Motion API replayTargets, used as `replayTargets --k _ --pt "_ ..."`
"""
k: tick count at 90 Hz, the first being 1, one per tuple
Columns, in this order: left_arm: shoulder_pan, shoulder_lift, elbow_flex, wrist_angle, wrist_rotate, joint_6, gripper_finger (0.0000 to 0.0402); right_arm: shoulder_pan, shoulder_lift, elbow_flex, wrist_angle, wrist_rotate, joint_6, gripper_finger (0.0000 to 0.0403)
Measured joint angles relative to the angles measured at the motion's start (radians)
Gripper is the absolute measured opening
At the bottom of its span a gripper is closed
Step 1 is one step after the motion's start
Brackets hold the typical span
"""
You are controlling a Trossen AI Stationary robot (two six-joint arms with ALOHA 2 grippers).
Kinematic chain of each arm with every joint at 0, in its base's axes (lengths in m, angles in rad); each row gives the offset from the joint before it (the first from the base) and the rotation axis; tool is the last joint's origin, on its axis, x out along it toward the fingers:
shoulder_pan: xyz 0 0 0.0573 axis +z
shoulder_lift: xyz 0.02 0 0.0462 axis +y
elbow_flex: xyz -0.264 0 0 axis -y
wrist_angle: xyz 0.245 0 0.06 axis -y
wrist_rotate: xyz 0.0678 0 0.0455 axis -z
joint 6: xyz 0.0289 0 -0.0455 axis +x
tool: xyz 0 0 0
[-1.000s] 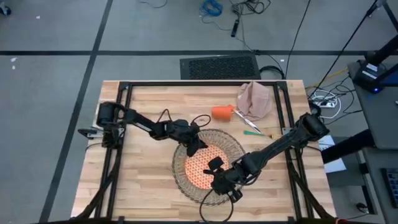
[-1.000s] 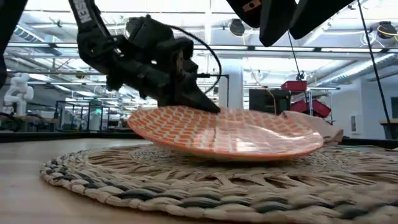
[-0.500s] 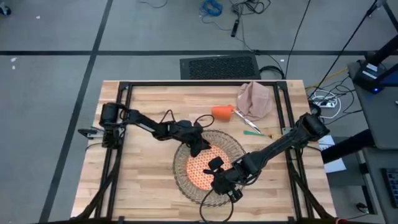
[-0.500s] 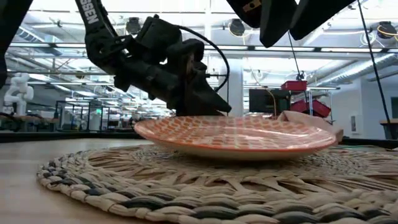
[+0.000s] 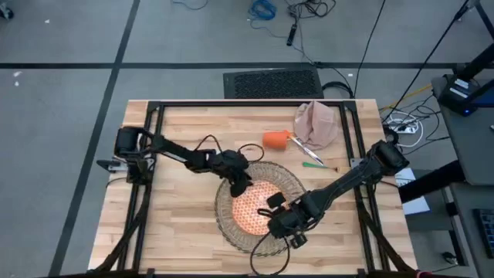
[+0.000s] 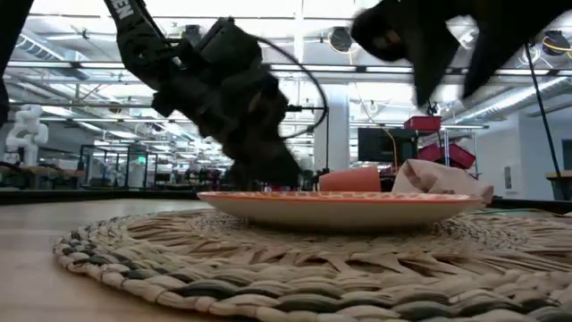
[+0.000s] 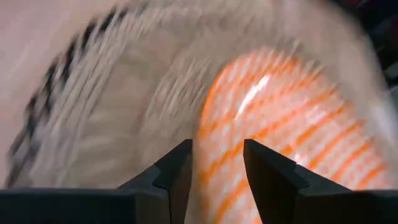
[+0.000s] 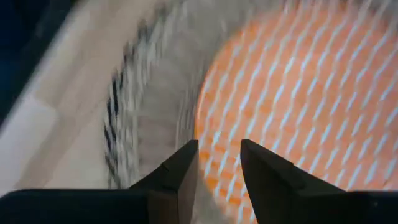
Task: Set table place
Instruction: Put the orange plate on the brown mat
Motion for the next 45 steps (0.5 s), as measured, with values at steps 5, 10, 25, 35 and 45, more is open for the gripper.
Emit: replayTargets --k 5,10,25,35,45 --pt "-0.014 -0.001 0.000 -0.037 0.000 0.019 0.0128 0.006 -0.001 -0.046 -0.004 -0.001 0.040 0.0109" --pt "-0.025 -0.001 0.000 -0.069 -0.001 0.035 0.0128 0.014 -0.005 -0.101 0.001 -0.001 0.077 0.0109" --pt "-0.036 -0.005 -0.007 -0.076 -0.016 0.052 0.0128 0.021 -0.038 -0.264 0.139 -0.003 0.164 0.0109" --pt "-0.036 -0.018 -0.008 -0.110 -0.019 0.054 0.0128 0.001 -0.050 -0.348 0.256 -0.004 0.192 0.0109" --pt "-0.036 -0.022 -0.006 -0.156 -0.018 0.055 0.0128 -0.025 -0.054 -0.409 0.342 -0.011 0.203 0.0109"
